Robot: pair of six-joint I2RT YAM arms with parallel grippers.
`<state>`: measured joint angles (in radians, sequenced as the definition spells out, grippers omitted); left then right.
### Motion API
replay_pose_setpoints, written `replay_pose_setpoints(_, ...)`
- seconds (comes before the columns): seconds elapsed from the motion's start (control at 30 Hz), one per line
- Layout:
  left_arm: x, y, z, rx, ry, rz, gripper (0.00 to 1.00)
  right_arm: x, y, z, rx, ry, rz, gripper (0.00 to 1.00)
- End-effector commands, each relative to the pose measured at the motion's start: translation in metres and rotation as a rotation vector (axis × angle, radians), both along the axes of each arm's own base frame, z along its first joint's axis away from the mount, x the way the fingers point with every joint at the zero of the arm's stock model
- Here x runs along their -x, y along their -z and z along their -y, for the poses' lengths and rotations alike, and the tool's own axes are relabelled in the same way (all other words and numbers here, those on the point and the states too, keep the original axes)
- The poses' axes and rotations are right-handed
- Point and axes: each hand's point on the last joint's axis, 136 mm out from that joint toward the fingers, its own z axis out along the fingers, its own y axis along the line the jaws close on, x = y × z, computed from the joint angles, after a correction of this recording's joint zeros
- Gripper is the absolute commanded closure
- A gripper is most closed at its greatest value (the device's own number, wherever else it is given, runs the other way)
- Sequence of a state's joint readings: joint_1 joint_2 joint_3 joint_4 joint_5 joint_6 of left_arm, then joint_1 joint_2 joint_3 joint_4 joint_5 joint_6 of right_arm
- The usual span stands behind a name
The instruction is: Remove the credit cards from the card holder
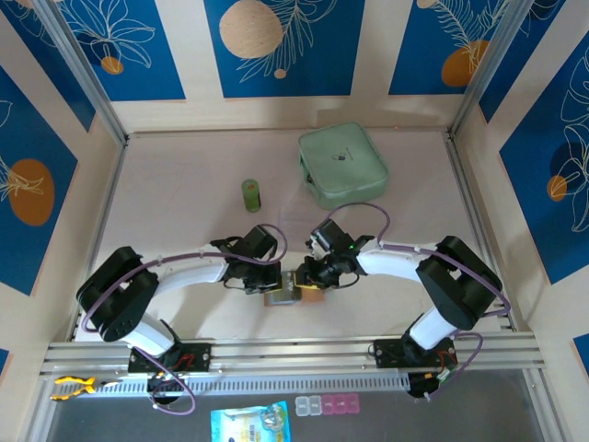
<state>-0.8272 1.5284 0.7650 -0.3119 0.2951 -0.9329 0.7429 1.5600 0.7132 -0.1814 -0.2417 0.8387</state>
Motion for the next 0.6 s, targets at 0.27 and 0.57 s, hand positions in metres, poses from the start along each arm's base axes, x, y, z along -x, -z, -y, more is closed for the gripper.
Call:
replay_pose_setpoints(0.27, 0.01, 0.018, -0.011, -0.079, 0.021, -0.039, 1.0, 0.005, 0.004, -0.005, -0.1, -0.017, -0.045, 0.77)
replay_pose_setpoints(0.57, 0.013, 0.024, -0.016, -0.102, 0.019, -0.054, 1.0, 0.005, 0.009, -0.006, -0.114, -0.015, -0.071, 0.78)
